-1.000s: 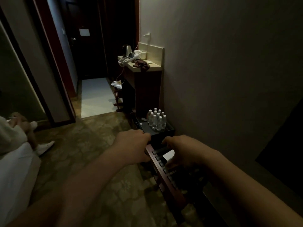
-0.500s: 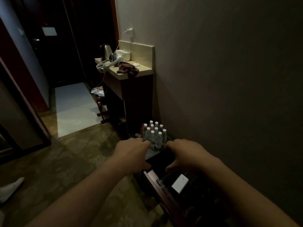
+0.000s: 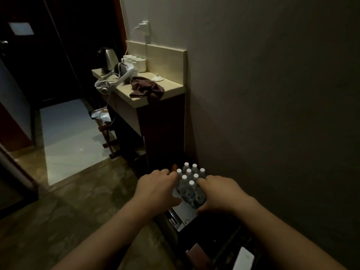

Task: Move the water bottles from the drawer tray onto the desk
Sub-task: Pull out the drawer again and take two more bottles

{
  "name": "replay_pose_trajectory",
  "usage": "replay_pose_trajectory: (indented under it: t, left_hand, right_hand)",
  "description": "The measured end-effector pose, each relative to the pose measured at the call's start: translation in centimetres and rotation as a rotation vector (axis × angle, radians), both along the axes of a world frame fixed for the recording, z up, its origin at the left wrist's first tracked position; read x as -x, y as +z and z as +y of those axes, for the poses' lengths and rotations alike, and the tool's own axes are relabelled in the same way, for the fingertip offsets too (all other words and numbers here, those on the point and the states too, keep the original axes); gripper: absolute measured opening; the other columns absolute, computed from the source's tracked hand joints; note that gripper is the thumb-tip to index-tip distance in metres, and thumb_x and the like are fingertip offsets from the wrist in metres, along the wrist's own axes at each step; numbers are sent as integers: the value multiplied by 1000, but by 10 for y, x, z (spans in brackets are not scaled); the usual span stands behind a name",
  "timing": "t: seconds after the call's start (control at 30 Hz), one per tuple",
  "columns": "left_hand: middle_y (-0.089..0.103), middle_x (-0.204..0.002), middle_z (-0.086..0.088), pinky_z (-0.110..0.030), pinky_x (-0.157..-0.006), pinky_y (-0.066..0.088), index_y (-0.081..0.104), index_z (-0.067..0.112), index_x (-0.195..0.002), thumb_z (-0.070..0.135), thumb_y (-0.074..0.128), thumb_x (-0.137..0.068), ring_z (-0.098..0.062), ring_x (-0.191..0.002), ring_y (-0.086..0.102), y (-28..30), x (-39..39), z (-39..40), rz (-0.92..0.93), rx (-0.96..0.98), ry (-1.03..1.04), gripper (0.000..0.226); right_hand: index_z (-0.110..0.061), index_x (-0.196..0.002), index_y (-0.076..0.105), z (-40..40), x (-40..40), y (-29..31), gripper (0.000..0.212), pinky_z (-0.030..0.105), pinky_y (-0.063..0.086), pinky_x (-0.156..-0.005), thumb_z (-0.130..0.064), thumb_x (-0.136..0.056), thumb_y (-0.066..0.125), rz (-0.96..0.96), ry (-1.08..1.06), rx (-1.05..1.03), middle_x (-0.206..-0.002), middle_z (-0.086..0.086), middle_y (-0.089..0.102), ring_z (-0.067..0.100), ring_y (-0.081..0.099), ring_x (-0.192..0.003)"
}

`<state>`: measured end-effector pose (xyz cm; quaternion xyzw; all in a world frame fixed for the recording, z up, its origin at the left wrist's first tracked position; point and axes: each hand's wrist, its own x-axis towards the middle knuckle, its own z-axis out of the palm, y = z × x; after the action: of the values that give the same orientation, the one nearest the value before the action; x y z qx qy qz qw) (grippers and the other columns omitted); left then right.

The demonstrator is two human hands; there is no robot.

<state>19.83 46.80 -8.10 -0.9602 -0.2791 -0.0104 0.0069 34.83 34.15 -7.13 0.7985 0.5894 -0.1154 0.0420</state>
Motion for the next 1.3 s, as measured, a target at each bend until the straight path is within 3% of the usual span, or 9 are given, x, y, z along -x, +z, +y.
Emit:
replay_pose_trajectory:
  t: [0.27,0.4,0.53,0.67,0.77,0.93,1.13,1.3]
  left_hand:
    - [56,-118,6,-30,-69,42,49,32,-131,59,57,-85,-15,-102,55,-20,-43,173,-12,-87,-246,54]
    - [54,-128,2,-32,-75,41,45,28,-137,56,50,-91,-19,-110,54,-23,-66,240,11,-123,-439,54]
    - [54,-128,-2,-37,-80,41,47,24,-134,49,49,-92,-24,-112,53,-38,-93,287,61,-158,-593,49]
    - [59,-112,-3,-38,-74,44,55,22,-120,39,58,-86,-26,-100,57,-67,-123,313,131,-145,-731,39]
    - [64,-98,-1,-36,-66,45,61,23,-109,44,68,-78,-25,-87,61,-88,-144,325,179,-129,-789,38]
    - [65,-100,-1,-36,-66,43,61,24,-106,47,65,-79,-24,-88,62,-117,-175,334,159,-133,-826,35]
    - [65,-94,-1,-36,-63,44,66,24,-102,50,65,-72,-25,-84,62,-149,-204,357,240,-98,-798,40]
    - [66,-98,-2,-38,-65,46,66,24,-103,44,61,-73,-26,-85,62,-188,-224,379,318,-81,-826,36]
  right_hand:
    - [-27,-130,48,133,-11,-37,72,39,52,-83,-60,-71,72,-16,-291,2,-122,1,55,22,55,-110]
    - [-28,-138,40,183,-7,-50,78,42,51,-86,-58,-74,72,4,-444,54,-129,5,52,26,53,-115]
    - [-26,-135,43,211,-6,-59,73,40,51,-85,-55,-75,72,-3,-567,106,-130,4,52,25,51,-116]
    - [-24,-139,40,224,-14,-71,77,42,54,-83,-54,-76,73,-11,-650,176,-129,6,53,26,53,-115]
    - [-23,-140,39,232,-21,-83,76,42,54,-82,-52,-77,72,-8,-686,199,-129,7,52,27,53,-113]
    - [-22,-137,41,244,-47,-105,71,42,53,-83,-48,-79,72,4,-711,195,-127,8,53,27,54,-112]
    - [-17,-137,41,272,-71,-148,62,42,47,-85,-34,-84,69,5,-691,184,-131,13,50,32,52,-115]
    - [-13,-136,42,296,-81,-183,59,45,45,-90,-33,-86,67,65,-694,232,-131,16,49,35,49,-118]
